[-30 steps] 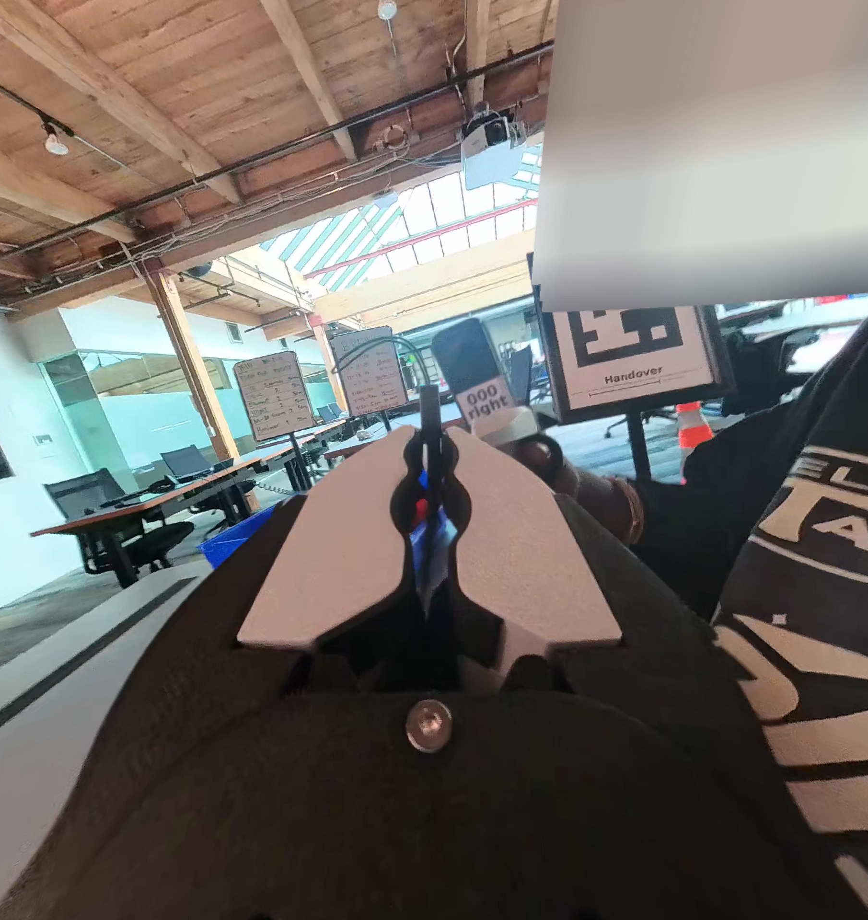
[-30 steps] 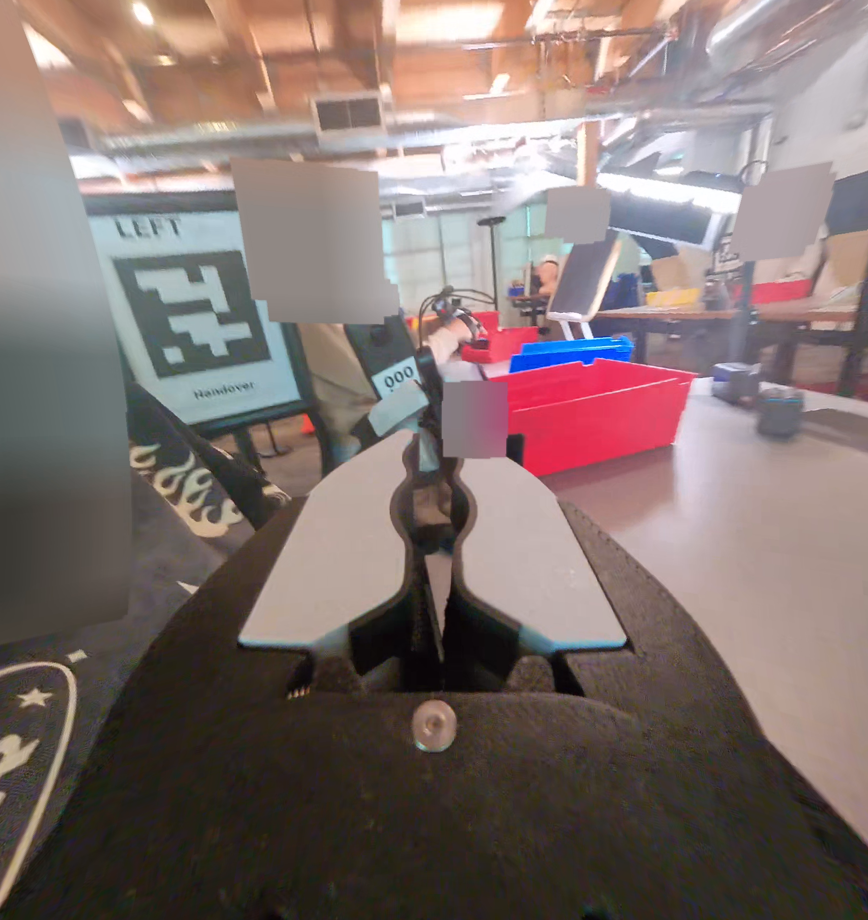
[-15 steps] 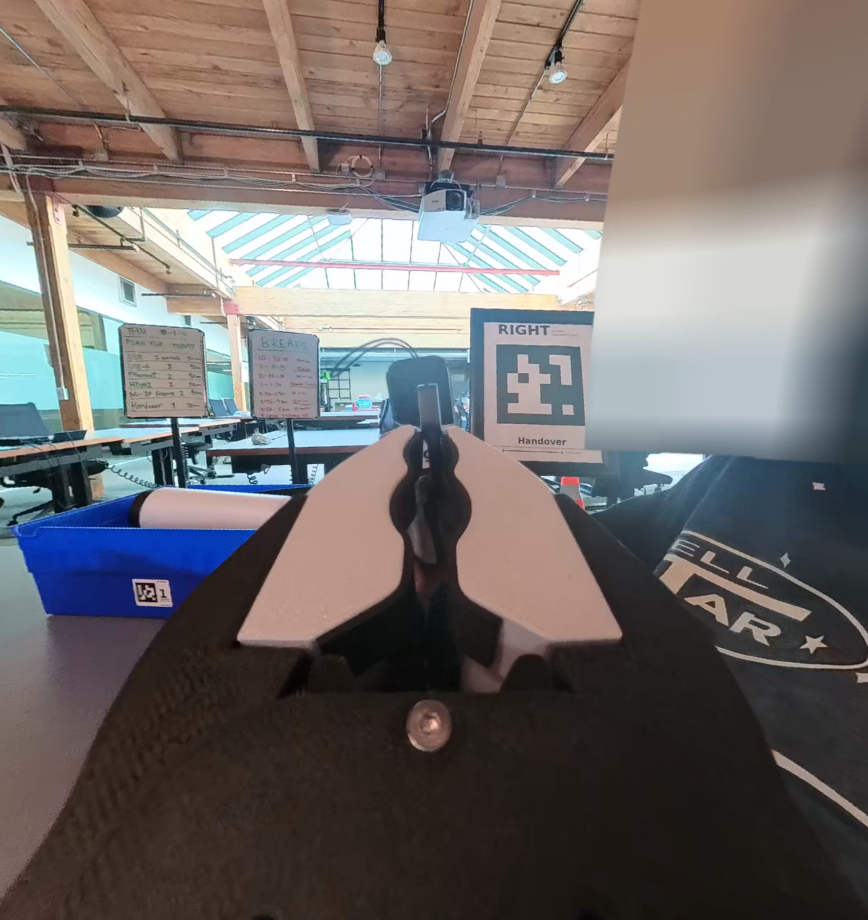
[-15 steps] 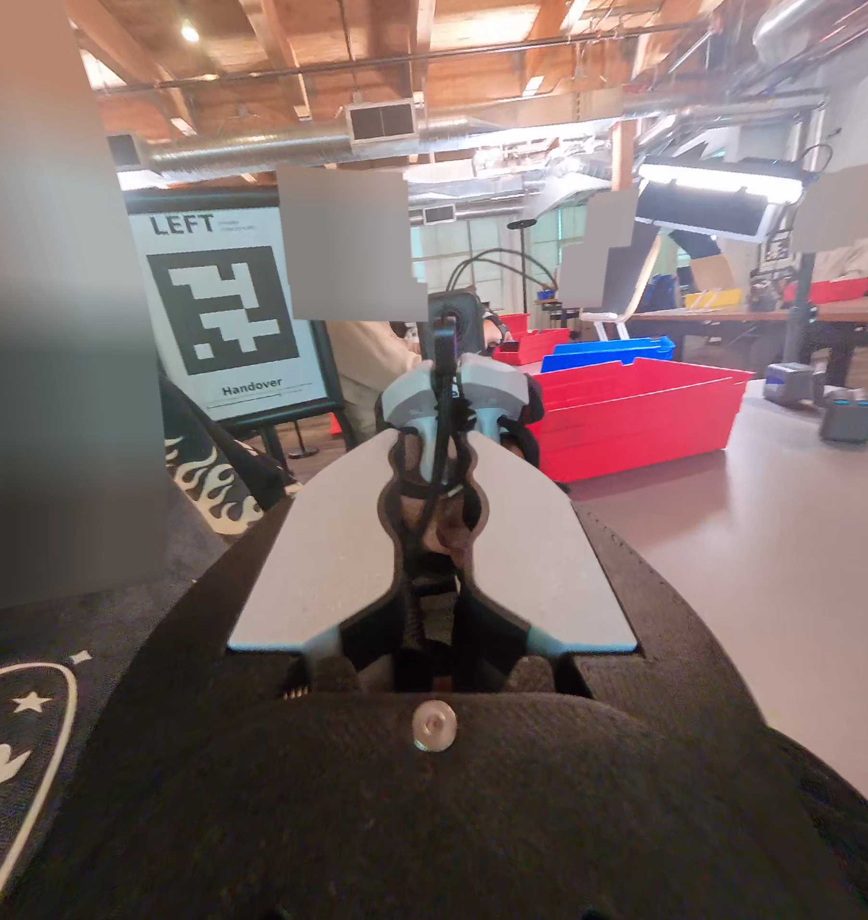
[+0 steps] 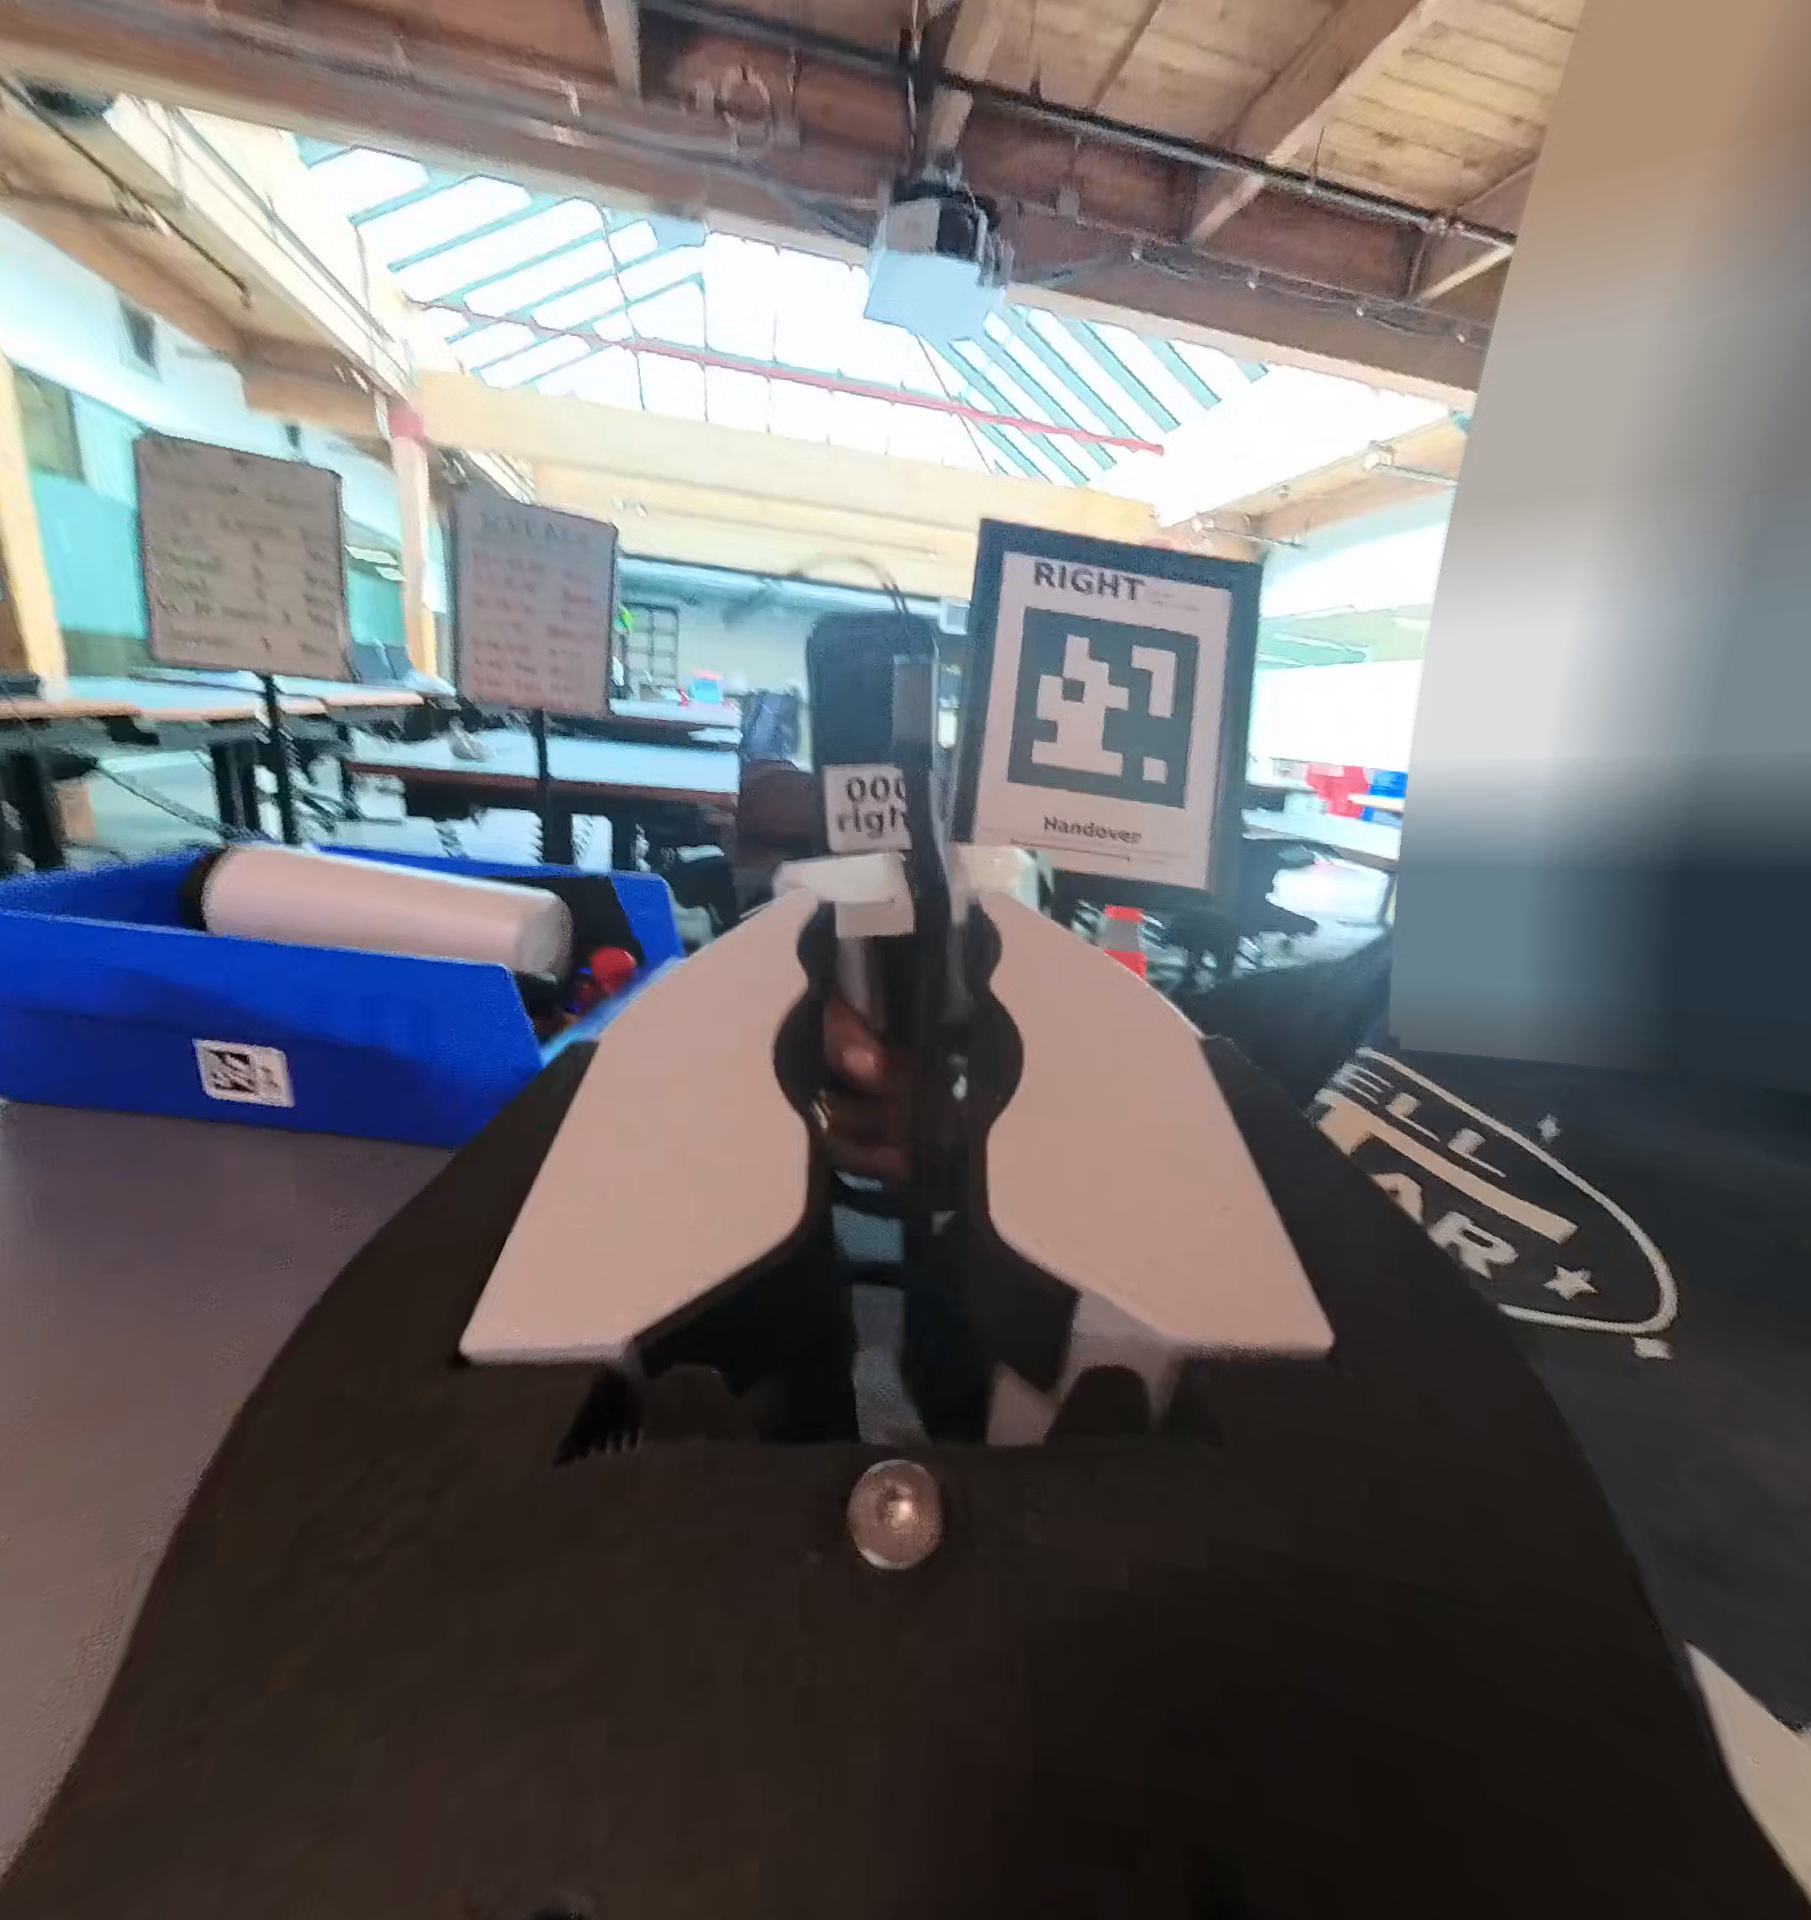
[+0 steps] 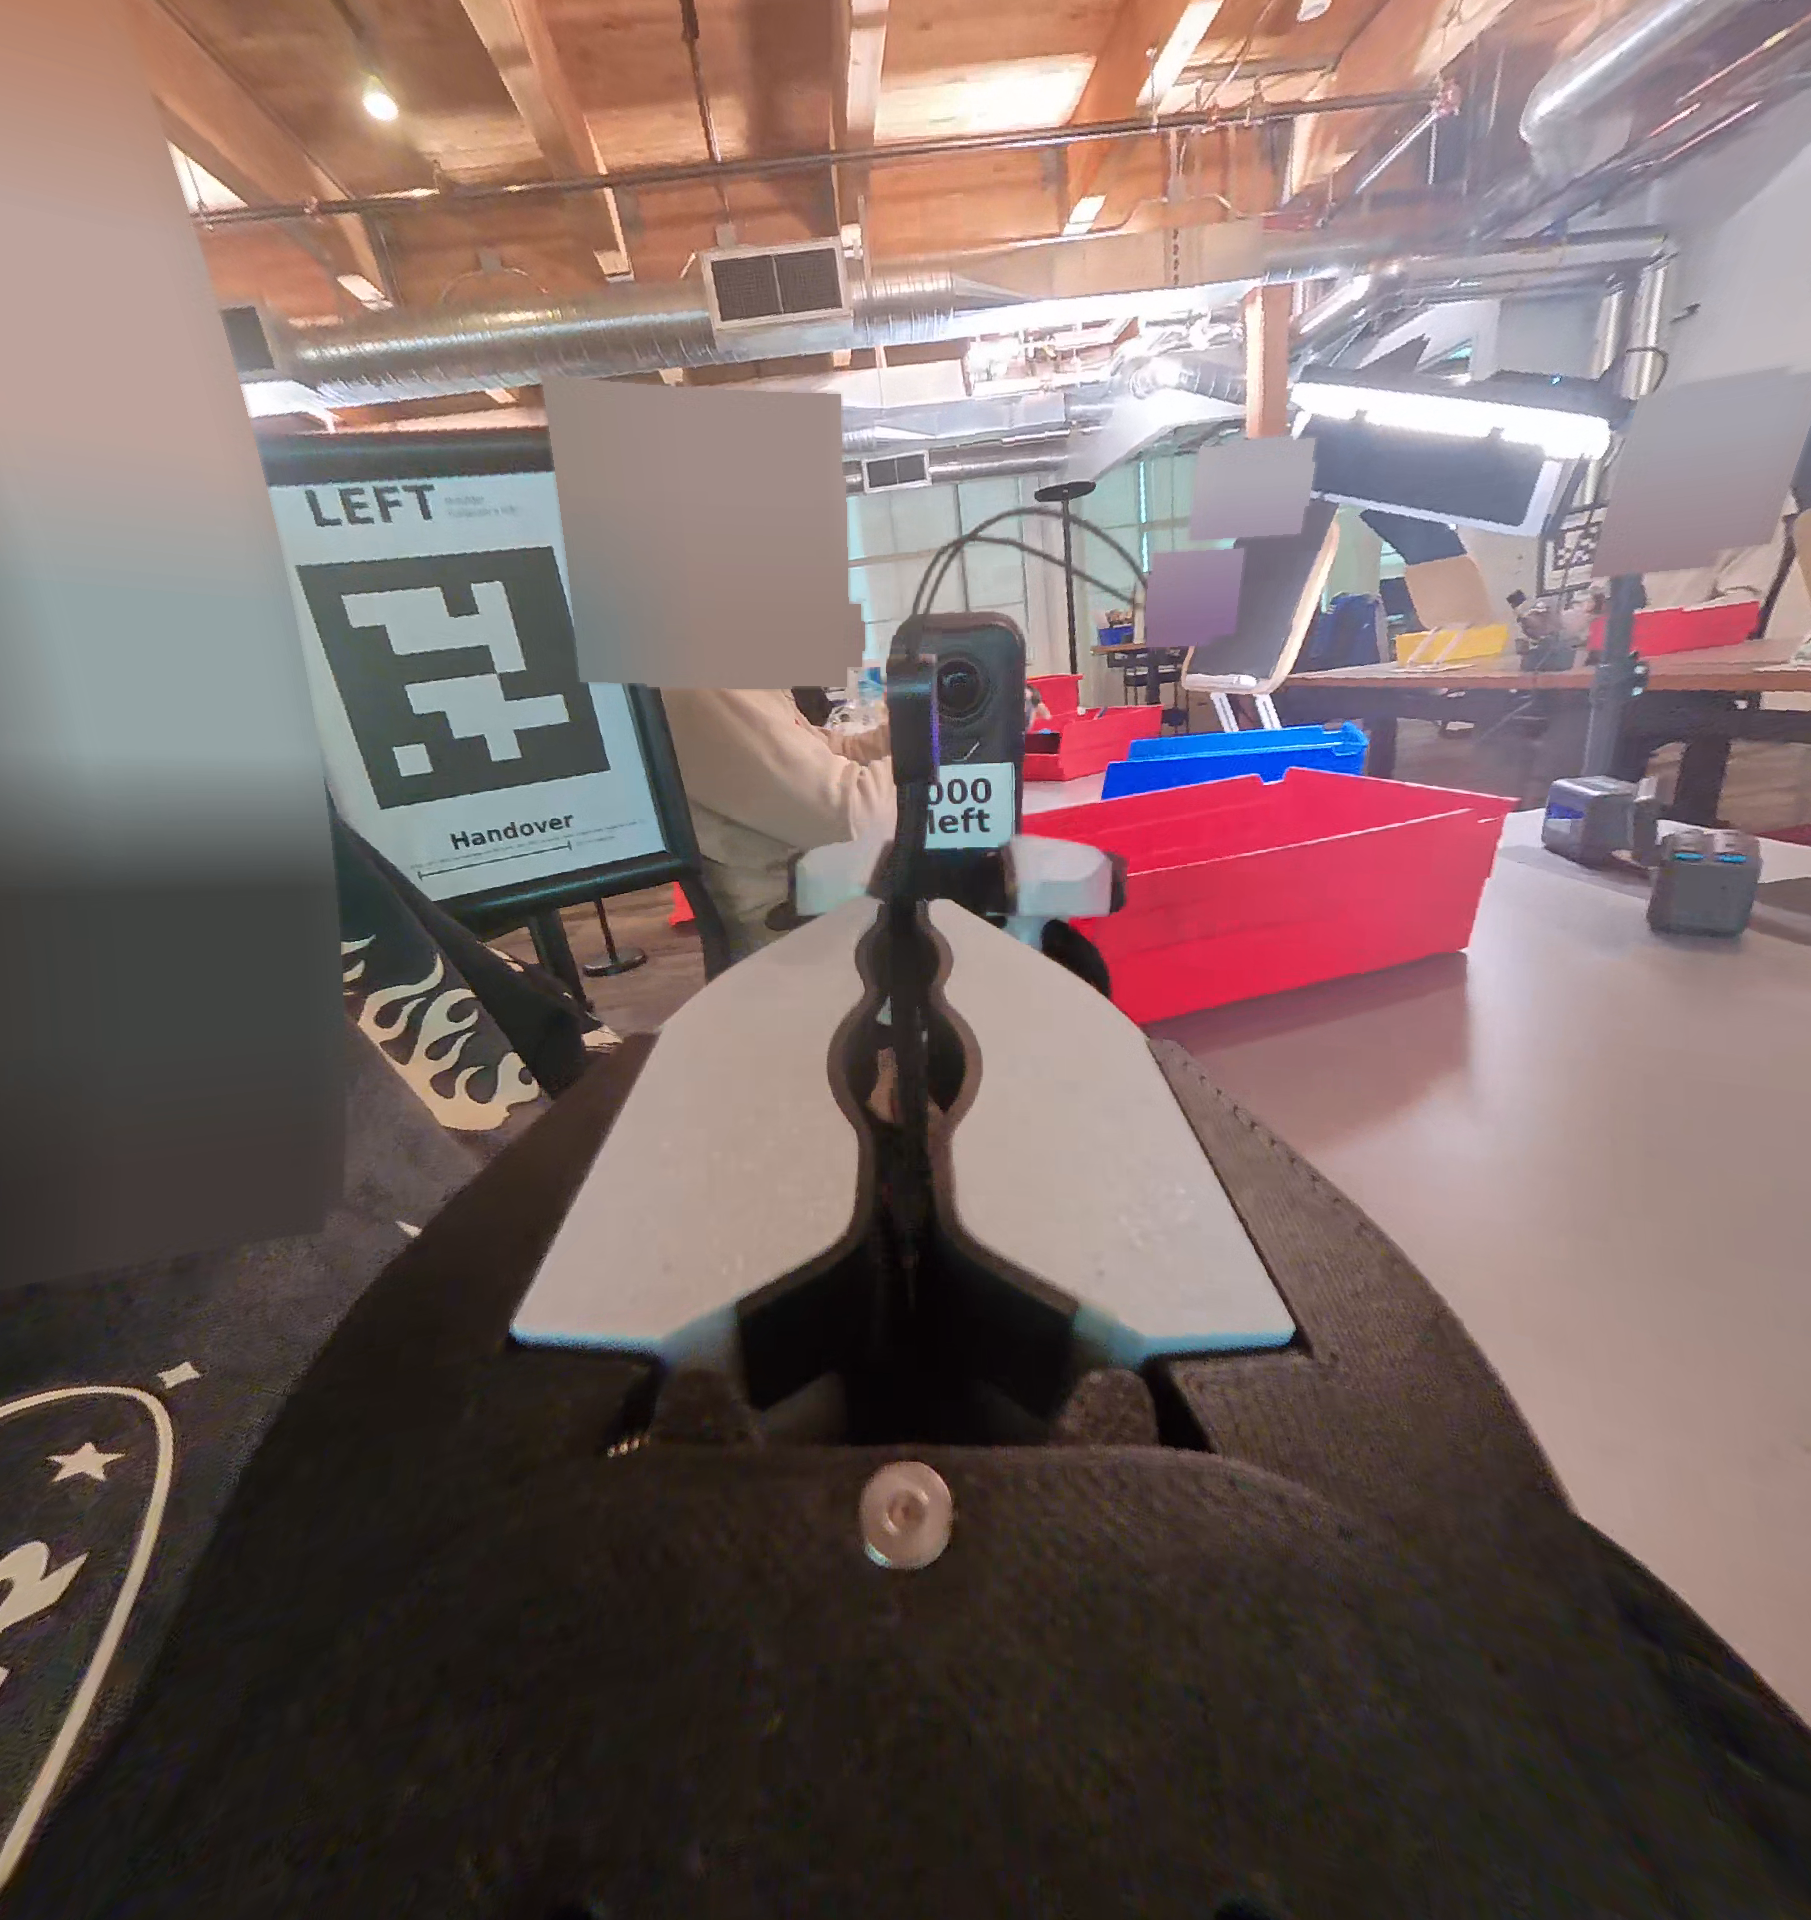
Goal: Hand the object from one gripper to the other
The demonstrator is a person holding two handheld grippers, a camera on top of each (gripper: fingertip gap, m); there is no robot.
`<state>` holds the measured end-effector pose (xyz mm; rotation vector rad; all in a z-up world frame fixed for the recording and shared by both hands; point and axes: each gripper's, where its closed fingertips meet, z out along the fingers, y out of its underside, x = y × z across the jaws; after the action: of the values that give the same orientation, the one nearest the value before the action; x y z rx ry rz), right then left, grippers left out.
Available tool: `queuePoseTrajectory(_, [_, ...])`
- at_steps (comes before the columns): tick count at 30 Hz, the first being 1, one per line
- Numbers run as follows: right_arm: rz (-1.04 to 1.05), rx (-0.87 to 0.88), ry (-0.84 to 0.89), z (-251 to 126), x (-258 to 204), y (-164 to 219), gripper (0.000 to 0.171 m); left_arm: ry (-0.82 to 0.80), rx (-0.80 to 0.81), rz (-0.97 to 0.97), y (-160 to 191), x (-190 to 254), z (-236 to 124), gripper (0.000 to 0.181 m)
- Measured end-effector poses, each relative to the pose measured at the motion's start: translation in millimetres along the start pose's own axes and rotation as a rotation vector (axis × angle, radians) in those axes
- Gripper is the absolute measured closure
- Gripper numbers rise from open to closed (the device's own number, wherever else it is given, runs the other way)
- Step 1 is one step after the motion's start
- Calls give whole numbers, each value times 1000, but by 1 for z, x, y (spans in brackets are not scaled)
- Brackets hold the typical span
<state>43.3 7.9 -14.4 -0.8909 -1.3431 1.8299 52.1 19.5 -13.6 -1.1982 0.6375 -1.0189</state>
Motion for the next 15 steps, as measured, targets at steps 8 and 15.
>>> queuePoseTrajectory(8, [6,16,-10,1,-11,-9,167,23,-147,61,19,16,15,177])
queuePoseTrajectory(15, [29,36,11,-2,-19,-21,147,30,-5,62,-20,30,5,178])
